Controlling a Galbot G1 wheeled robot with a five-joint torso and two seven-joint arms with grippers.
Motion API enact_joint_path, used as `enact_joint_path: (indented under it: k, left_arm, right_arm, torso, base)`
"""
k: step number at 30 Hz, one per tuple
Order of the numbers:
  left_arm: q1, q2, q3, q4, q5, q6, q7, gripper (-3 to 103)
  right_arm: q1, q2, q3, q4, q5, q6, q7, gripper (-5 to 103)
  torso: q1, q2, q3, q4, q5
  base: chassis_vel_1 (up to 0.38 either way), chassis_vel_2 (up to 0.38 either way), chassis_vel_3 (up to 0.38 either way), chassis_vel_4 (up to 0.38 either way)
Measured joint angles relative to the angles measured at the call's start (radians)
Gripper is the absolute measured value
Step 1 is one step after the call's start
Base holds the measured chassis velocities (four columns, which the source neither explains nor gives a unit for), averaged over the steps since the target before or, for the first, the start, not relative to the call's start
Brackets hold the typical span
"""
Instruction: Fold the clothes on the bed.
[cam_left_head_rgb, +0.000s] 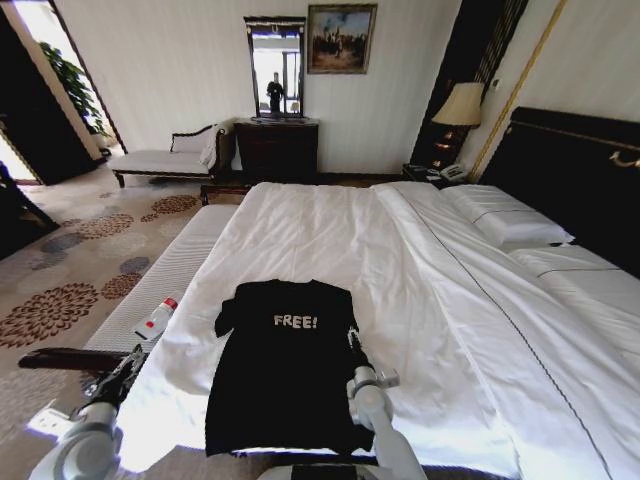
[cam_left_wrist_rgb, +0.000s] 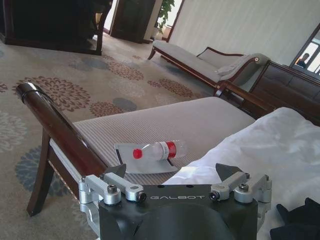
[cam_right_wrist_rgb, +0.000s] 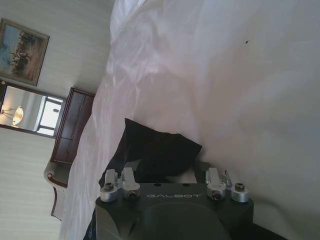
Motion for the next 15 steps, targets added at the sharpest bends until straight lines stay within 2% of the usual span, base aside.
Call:
enact_joint_path:
  k: [2,3,5,6,9,12,14,15]
  left_arm:
    - [-0.001,-0.003,0.004,0.002,0.004,0.000,0.000,100]
    - [-0.001,-0.003,0.004,0.002,0.004,0.000,0.000,100]
    - [-0.003,-0.005,0.008,0.004,0.008,0.000,0.000,100]
    - [-0.003,-0.006,0.010,0.004,0.010,-0.001,0.000,100]
    - [-0.003,-0.011,0.016,0.006,0.016,-0.001,0.000,100]
    - [-0.004,-0.012,0.017,0.007,0.017,-0.001,0.000,100]
    - [-0.003,-0.012,0.017,0.007,0.018,-0.002,0.000,100]
    - [-0.003,-0.012,0.017,0.007,0.018,-0.002,0.000,100]
  right_arm:
    - [0.004,0.002,0.007,0.000,0.000,0.001,0.002,51]
    - [0.004,0.002,0.007,0.000,0.000,0.001,0.002,51]
    - [0.008,0.001,0.014,0.005,0.002,0.003,0.004,40]
    - [0.009,0.001,0.017,0.006,0.003,0.003,0.005,40]
    - [0.019,-0.003,0.026,0.005,0.005,0.005,0.009,24]
    - [0.026,-0.006,0.031,0.003,0.005,0.006,0.012,19]
    - [0.043,-0.011,0.039,0.001,0.007,0.006,0.017,8]
    - [0.043,-0.011,0.039,0.001,0.007,0.006,0.017,8]
  torso:
    - [0.000,0.000,0.000,0.0000,0.0000]
    - [0.000,0.000,0.000,0.0000,0.0000]
    - [0.000,0.000,0.000,-0.0001,0.0000]
    - [0.000,0.000,0.000,-0.0001,0.0000]
    - [0.000,0.000,0.000,-0.0001,0.0000]
    - [0.000,0.000,0.000,-0.0001,0.0000]
    - [0.000,0.000,0.000,-0.0001,0.0000]
    - [0.000,0.000,0.000,-0.0001,0.0000]
  base:
    - [0.000,0.000,0.000,0.000]
    - [0.000,0.000,0.000,0.000]
    - [0.000,0.000,0.000,0.000]
    - [0.000,0.000,0.000,0.000]
    - [0.000,0.000,0.000,0.000]
    - [0.000,0.000,0.000,0.000]
    - [0.000,0.000,0.000,0.000]
    - [0.000,0.000,0.000,0.000]
